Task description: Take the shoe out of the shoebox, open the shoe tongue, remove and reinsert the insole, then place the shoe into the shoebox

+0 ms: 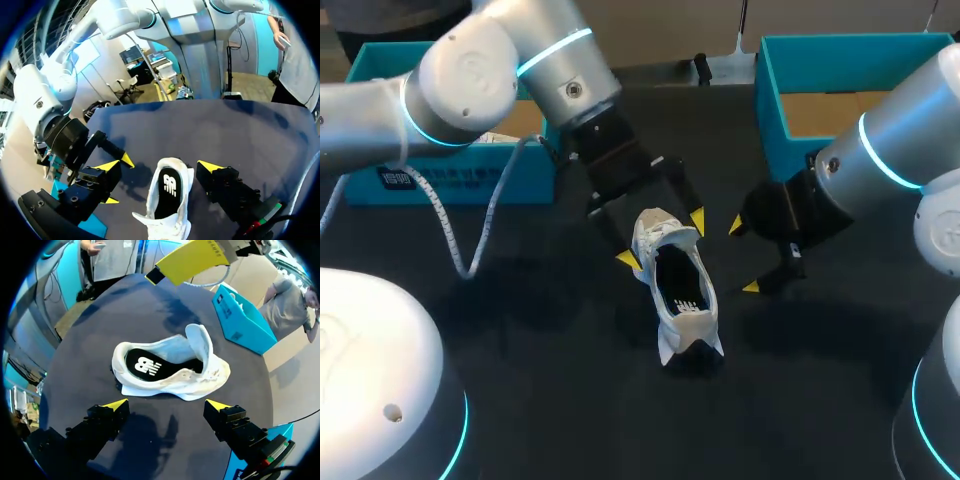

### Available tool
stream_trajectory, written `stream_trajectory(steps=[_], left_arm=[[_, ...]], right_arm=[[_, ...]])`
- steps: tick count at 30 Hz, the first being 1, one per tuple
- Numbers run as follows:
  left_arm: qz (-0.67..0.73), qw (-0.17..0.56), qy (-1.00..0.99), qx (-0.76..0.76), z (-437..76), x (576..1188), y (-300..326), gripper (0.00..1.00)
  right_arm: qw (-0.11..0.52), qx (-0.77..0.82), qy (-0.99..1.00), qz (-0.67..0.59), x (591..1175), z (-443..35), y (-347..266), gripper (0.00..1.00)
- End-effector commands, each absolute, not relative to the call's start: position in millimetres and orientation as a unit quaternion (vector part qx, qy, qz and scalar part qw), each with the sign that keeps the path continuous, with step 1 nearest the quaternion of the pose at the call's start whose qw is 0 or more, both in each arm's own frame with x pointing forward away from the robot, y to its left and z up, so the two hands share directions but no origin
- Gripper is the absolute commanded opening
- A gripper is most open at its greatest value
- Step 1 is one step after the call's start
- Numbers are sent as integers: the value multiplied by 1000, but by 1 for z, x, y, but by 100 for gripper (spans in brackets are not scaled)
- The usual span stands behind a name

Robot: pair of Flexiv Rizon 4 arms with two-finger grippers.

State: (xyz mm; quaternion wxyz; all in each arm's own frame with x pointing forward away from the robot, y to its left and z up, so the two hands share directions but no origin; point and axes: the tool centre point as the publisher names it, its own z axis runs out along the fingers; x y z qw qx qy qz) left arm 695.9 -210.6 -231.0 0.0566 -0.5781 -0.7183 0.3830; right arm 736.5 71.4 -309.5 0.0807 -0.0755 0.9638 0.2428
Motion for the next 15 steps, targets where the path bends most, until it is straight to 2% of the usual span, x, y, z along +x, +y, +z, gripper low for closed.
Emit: stream_trajectory(steps=[1,12,15], left_arm=[[382,56,-719,-578,-232,696,-210,100],[382,56,-719,-578,-232,696,-210,100],[362,101,-719,-584,-233,698,-215,100]], right_arm=[[79,-77,965,238,735,-290,54,100],[79,-41,970,228,740,-269,10,100],[84,-41,971,221,742,-263,0,100]])
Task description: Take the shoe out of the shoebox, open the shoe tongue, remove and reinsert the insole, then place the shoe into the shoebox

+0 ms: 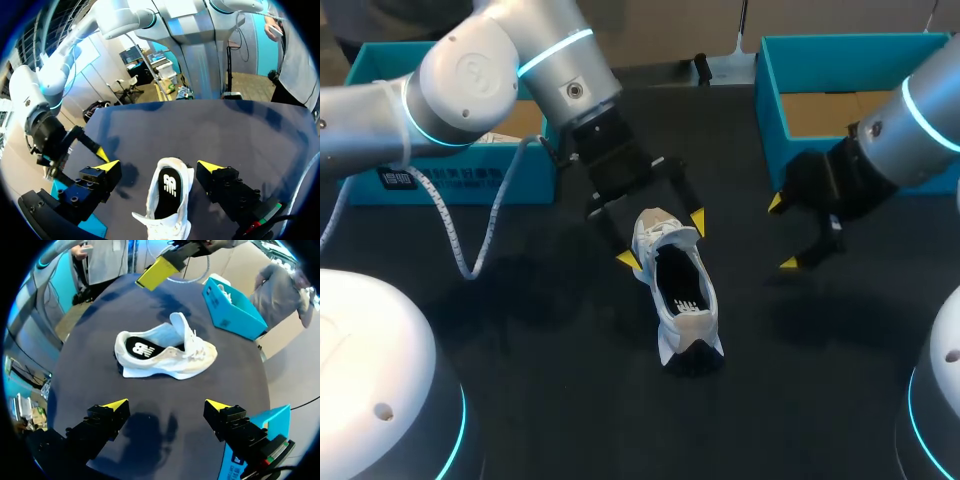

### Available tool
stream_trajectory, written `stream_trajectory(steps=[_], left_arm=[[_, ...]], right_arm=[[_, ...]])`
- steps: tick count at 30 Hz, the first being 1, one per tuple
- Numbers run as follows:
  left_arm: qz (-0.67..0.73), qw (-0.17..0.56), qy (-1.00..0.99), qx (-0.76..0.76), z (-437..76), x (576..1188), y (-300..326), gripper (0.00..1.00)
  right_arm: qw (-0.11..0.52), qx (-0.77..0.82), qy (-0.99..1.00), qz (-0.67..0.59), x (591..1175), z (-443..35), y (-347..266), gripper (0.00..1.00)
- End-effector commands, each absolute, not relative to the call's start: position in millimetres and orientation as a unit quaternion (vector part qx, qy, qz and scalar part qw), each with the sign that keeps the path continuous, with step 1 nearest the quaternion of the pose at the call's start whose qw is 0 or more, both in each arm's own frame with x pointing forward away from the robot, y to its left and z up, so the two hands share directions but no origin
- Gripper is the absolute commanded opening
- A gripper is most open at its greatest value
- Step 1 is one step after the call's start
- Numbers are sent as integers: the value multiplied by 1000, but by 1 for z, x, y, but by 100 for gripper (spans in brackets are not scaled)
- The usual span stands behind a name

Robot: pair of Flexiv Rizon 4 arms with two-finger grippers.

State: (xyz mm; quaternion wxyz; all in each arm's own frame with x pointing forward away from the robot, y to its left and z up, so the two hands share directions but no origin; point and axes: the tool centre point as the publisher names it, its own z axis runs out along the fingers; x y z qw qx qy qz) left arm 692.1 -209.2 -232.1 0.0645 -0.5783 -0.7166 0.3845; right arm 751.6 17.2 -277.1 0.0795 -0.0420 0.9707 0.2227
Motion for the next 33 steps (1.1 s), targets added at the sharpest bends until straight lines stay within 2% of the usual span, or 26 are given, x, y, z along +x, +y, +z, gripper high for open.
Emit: stream_trajectory(steps=[1,9,22,23,24,25,26,27,33], left_arm=[[347,107,-726,-584,-234,699,-216,100],[289,124,-734,-602,-235,713,-213,100],[242,114,-722,-638,-238,738,-207,100],[238,114,-725,-636,-238,739,-208,95],[235,111,-724,-638,-238,740,-208,73],[233,109,-727,-636,-237,740,-209,45],[233,108,-728,-636,-237,740,-209,33],[230,107,-730,-635,-237,740,-210,2],[226,97,-734,-633,-241,737,-213,0]], right_arm=[[82,-40,972,216,743,-262,-3,100],[68,-41,975,207,741,-249,-22,100],[75,-45,976,199,738,-224,-34,100],[75,-45,976,199,738,-224,-34,100],[75,-45,976,199,738,-224,-34,100],[75,-45,976,199,738,-224,-34,100],[75,-45,976,199,738,-224,-34,100],[75,-45,976,199,738,-224,-34,100],[75,-45,976,199,738,-224,-34,100]])
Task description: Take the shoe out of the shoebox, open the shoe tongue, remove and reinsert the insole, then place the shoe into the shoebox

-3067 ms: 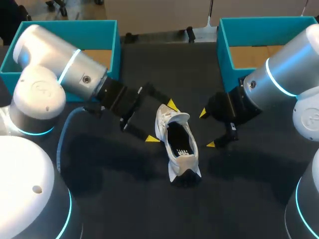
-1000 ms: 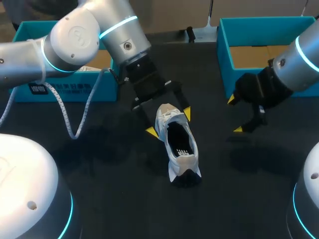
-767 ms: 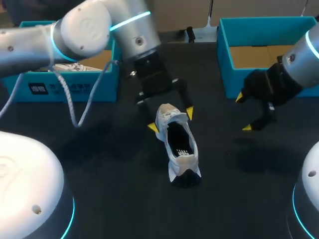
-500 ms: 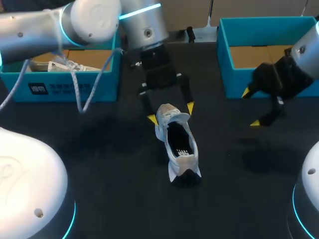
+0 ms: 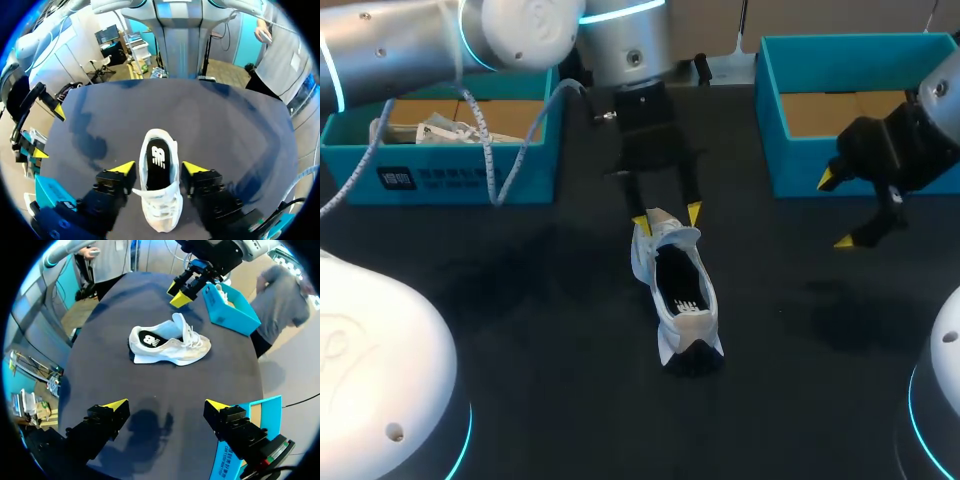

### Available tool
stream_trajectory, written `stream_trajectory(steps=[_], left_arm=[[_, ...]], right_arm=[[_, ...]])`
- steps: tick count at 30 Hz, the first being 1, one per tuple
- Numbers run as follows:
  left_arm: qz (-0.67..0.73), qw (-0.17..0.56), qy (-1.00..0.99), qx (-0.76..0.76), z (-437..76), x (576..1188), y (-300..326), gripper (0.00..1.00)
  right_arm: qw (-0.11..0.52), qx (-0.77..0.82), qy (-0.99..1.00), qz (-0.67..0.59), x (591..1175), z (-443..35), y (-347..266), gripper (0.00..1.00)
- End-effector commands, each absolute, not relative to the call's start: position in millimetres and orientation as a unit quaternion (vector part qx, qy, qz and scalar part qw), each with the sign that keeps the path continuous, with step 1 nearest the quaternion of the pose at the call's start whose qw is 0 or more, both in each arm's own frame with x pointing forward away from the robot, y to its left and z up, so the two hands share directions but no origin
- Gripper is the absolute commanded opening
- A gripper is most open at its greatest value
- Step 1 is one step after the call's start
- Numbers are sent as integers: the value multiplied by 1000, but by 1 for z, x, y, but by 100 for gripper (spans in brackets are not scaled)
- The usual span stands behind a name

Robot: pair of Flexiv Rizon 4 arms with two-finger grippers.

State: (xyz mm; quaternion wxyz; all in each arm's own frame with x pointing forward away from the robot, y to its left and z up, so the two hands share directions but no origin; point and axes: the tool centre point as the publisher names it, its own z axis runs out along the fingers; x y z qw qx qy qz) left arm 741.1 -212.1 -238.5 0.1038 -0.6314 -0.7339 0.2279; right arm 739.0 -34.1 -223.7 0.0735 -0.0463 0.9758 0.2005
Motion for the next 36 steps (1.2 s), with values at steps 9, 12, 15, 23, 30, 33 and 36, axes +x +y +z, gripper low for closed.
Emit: stream_trajectory(steps=[9,12,15,23,30,33,36], left_arm=[[187,83,-736,-646,-240,738,-218,0],[187,83,-736,-646,-240,738,-218,0],[187,83,-736,-646,-240,738,-218,0],[187,83,-736,-646,-240,738,-218,0],[187,83,-736,-646,-240,738,-218,0],[187,82,-735,-646,-240,738,-218,0],[175,85,-736,-649,-247,739,-217,0]], right_arm=[[75,-45,976,199,738,-224,-34,100],[75,-45,976,199,738,-224,-34,100],[75,-45,976,199,738,-224,-34,100],[75,-45,976,199,738,-224,-34,100],[75,-45,976,199,738,-224,-34,100],[75,-45,976,199,738,-224,-34,100],[75,-45,976,199,738,-224,-34,100]])
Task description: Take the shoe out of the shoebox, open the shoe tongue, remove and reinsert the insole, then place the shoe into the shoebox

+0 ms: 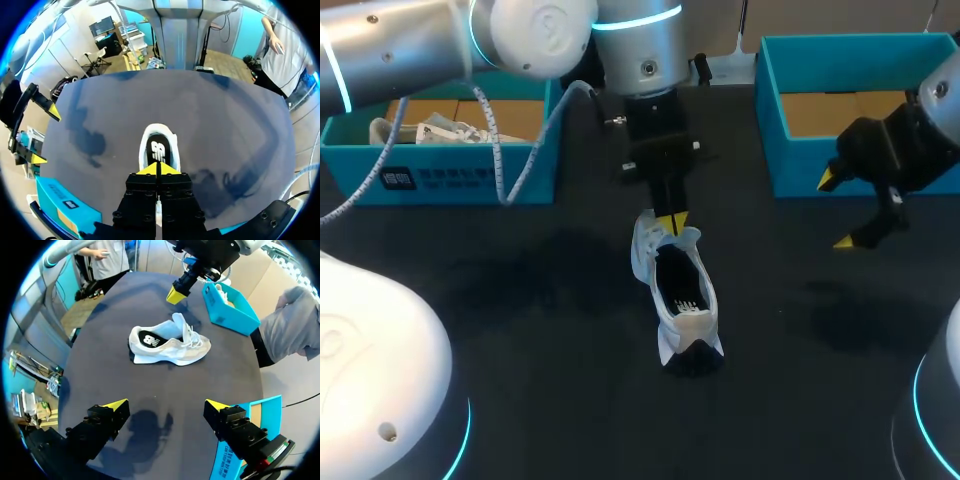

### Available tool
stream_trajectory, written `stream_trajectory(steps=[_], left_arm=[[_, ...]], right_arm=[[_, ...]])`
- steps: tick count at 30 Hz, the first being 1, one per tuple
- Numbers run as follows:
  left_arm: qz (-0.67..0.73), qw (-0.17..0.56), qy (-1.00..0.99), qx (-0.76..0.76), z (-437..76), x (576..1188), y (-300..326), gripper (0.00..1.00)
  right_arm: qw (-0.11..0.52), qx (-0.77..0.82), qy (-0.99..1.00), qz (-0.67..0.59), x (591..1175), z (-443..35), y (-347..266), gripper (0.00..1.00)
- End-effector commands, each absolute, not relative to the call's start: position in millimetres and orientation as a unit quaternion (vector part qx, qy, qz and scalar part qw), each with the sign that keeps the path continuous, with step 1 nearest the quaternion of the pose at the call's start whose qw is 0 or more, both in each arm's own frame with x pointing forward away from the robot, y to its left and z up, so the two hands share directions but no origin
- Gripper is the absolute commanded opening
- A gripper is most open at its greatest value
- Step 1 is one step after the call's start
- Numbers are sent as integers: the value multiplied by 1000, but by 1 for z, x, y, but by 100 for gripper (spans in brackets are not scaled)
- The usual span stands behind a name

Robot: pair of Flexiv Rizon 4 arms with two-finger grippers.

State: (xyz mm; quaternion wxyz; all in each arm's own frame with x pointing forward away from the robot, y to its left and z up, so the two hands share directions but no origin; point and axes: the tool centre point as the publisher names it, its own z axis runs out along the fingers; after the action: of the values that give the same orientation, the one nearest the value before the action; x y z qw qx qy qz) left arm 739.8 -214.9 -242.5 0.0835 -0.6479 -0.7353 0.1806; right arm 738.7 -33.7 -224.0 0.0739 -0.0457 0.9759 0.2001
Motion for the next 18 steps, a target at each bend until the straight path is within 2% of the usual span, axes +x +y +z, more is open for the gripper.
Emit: stream_trajectory(steps=[1,11,18], left_arm=[[166,88,-737,-649,-249,739,-217,0],[150,81,-739,-652,-277,732,-219,0],[121,102,-732,-663,-302,722,-225,0]], right_arm=[[75,-45,976,199,738,-224,-34,100],[75,-45,976,199,738,-224,-34,100],[75,-45,976,199,738,-224,-34,100]])
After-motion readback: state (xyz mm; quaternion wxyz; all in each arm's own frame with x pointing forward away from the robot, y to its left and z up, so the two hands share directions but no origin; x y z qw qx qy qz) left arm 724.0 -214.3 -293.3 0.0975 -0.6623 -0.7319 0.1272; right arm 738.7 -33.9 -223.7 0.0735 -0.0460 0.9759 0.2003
